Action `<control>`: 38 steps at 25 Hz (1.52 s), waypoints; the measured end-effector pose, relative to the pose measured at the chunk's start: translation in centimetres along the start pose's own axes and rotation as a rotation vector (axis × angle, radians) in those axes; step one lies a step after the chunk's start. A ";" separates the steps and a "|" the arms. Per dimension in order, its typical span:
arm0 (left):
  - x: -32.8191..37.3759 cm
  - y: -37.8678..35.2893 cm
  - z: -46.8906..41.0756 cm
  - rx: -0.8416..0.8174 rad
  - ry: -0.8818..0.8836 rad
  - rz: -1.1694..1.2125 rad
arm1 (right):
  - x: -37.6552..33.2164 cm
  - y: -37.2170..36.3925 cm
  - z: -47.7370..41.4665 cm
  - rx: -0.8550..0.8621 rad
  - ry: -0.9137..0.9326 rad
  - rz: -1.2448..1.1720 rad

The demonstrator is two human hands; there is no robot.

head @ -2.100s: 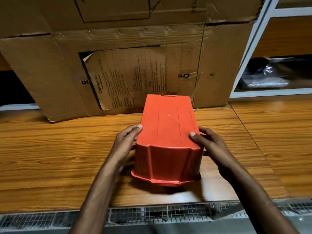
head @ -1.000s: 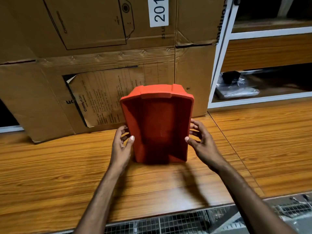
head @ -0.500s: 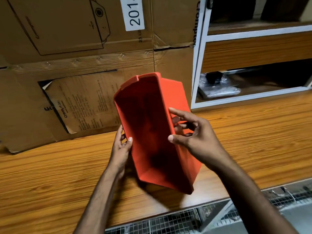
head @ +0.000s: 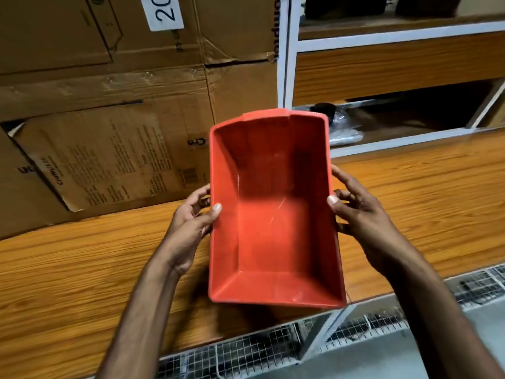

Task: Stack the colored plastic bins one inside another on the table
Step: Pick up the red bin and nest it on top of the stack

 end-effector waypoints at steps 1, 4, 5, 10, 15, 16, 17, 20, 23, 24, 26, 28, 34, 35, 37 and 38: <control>0.9 -1.0 -0.5 -0.010 -0.002 0.000 | 0.3 1.2 0.3 0.017 -0.037 -0.044; 3.3 -4.3 -2.1 -0.033 0.050 0.018 | 1.5 4.1 1.3 0.089 -0.162 -0.257; 3.8 -5.3 -2.5 -0.049 0.077 0.027 | 2.0 4.9 1.7 0.140 -0.208 -0.327; 3.3 -9.1 -3.5 -0.147 0.185 0.056 | 3.4 6.9 6.0 0.330 -0.346 -0.501; 1.7 -12.5 -4.0 -0.272 0.226 0.079 | 2.3 7.1 11.6 0.325 -0.341 -0.413; 1.4 -13.2 -4.0 -0.293 0.216 0.082 | 2.1 7.1 12.8 0.334 -0.332 -0.373; 1.1 -14.2 -4.0 -0.330 0.209 0.074 | 2.2 7.4 14.1 0.366 -0.332 -0.331; -0.6 -17.3 -3.9 -0.513 0.185 -0.002 | 2.4 8.7 18.1 0.500 -0.320 -0.202; -2.1 -21.9 -2.6 -0.681 0.145 -0.103 | 2.0 10.8 22.9 0.722 -0.264 -0.132; -2.4 -23.6 -2.1 -0.713 0.128 -0.112 | 1.9 11.7 24.4 0.779 -0.242 -0.106; -2.9 -27.5 -1.4 -0.767 0.077 -0.111 | 2.0 13.6 27.4 0.839 -0.192 -0.076; -3.6 -32.0 -0.9 -0.824 0.046 -0.117 | 2.6 16.1 30.6 0.909 -0.152 -0.064; -5.9 -49.0 1.1 -0.949 -0.034 -0.096 | 4.5 26.3 39.4 1.092 -0.092 0.077; -6.2 -51.9 1.6 -0.960 -0.040 -0.091 | 4.5 28.1 40.9 1.122 -0.094 0.103; -7.0 -57.4 2.4 -0.966 -0.053 -0.086 | 4.3 31.7 43.7 1.179 -0.080 0.126; -7.4 -60.0 2.7 -0.969 -0.054 -0.089 | 4.2 33.5 45.0 1.197 -0.075 0.138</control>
Point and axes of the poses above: each hand's wrist, its own z-axis away from the middle knuckle, its own y-axis out of the back of the hand, x = y × z, the point moved 5 cm from there along -z, towards the middle knuckle, and after that the axes turned 10 degrees about -x, right-handed, at the moved point
